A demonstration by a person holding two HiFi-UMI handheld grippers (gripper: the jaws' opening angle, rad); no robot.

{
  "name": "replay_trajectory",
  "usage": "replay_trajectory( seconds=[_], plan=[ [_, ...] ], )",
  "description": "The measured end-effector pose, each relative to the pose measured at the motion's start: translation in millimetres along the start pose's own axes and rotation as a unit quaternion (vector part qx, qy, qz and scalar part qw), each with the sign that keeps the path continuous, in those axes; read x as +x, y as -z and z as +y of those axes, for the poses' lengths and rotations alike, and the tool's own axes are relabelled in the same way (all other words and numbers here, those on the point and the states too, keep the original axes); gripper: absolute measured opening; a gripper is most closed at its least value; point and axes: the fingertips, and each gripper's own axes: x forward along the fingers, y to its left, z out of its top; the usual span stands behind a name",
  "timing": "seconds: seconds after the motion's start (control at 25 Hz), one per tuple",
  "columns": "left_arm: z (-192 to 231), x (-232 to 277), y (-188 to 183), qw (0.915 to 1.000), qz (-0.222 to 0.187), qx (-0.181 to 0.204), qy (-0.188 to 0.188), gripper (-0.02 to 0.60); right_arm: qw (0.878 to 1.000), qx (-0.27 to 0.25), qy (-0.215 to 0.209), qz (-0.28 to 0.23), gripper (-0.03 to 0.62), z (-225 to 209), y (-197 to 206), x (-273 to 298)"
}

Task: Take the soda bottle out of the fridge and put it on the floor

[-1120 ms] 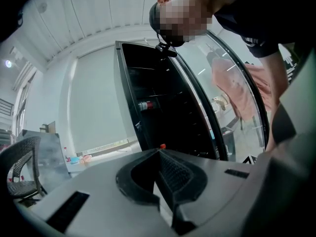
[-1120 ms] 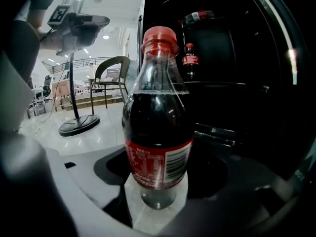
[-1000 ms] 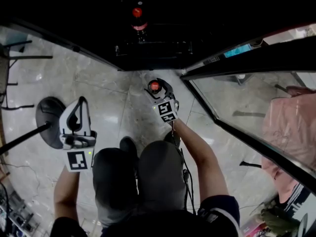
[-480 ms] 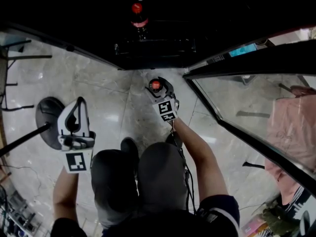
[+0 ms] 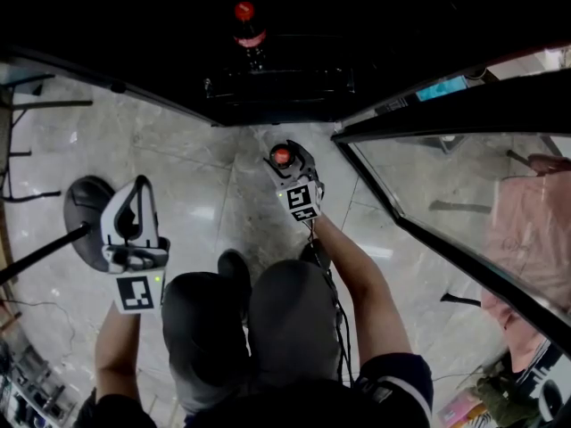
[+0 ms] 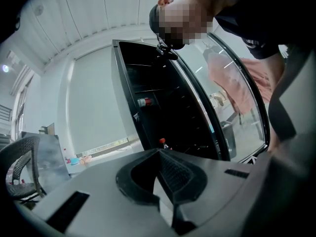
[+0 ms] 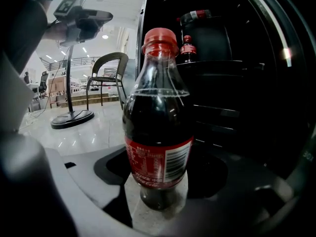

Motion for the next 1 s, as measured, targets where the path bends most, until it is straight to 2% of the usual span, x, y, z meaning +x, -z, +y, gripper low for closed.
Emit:
replay_trajectory(
  seconds=[0.6, 1.0],
  plan=[
    [-9, 0, 8, 0.9999, -0.012, -0.011, 0.002, 0.023, 0.999, -0.020, -0.005, -0.027, 0.330, 5, 3, -8],
    [-32, 13, 32, 0.9986, -0.017, -0.033, 0.038, 0.023, 0.999, -0.033, -0.006, -0.033, 0.357, 7, 5, -13]
  ],
)
